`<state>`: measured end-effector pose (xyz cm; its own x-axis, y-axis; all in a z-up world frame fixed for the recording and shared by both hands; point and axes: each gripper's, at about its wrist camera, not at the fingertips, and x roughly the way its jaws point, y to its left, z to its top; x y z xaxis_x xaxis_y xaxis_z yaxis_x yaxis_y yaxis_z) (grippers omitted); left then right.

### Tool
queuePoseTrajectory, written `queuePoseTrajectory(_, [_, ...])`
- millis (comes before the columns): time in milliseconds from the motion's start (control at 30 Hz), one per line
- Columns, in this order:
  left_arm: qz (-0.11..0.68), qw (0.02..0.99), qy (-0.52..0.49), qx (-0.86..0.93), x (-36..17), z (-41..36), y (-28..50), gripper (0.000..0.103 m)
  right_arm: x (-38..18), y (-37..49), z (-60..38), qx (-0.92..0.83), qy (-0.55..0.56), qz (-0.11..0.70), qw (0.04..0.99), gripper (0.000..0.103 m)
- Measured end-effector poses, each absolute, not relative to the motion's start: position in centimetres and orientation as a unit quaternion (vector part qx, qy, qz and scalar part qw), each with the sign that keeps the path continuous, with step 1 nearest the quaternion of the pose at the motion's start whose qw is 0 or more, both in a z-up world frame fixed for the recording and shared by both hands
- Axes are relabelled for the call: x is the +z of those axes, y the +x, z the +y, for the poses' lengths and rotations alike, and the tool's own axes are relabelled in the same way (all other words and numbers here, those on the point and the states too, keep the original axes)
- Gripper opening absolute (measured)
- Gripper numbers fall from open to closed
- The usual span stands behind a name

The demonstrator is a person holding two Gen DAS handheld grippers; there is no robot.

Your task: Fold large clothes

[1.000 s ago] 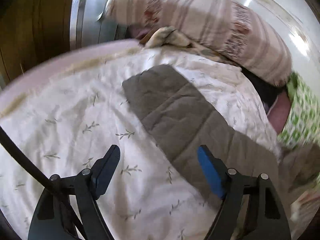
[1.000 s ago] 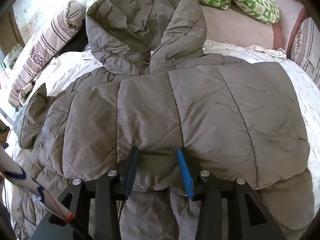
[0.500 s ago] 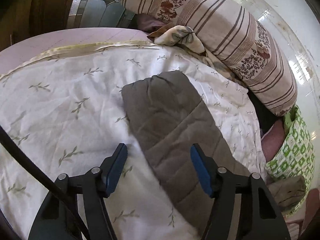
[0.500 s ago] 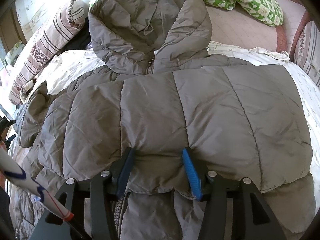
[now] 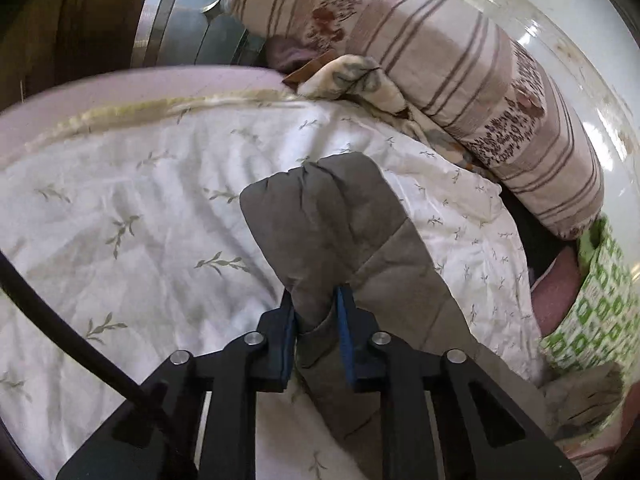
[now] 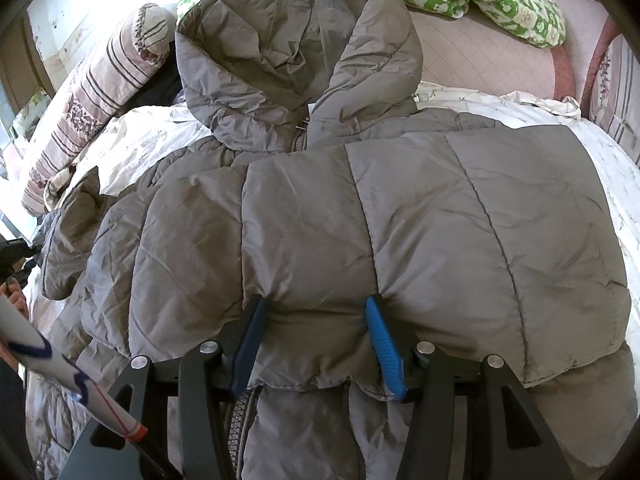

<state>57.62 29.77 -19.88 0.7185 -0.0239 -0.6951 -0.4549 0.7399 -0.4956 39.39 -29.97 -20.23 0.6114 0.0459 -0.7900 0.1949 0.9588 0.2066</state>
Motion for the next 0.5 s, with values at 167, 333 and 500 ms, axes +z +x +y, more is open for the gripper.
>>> queuePoseTrajectory(167, [0.318,0.889,-0.314,0.1,-15.1,27.5,56.2,0.014,-19.0,38.5,-31.2,-0.039,0.183,0.415,0.89,0.056])
queuePoseTrajectory(333, [0.268,0.928,-0.259,0.023,-7.9,21.0,53.7,0.014,-17.2,37.0,-33.6,-0.074,0.227,0.373,0.897,0.057])
queuePoseTrajectory(500, [0.228,0.948,-0.203,-0.095,-2.3,10.5,49.3,0.014,-15.6,35.5,-35.8,-0.101,0.26,0.336,0.899,0.057])
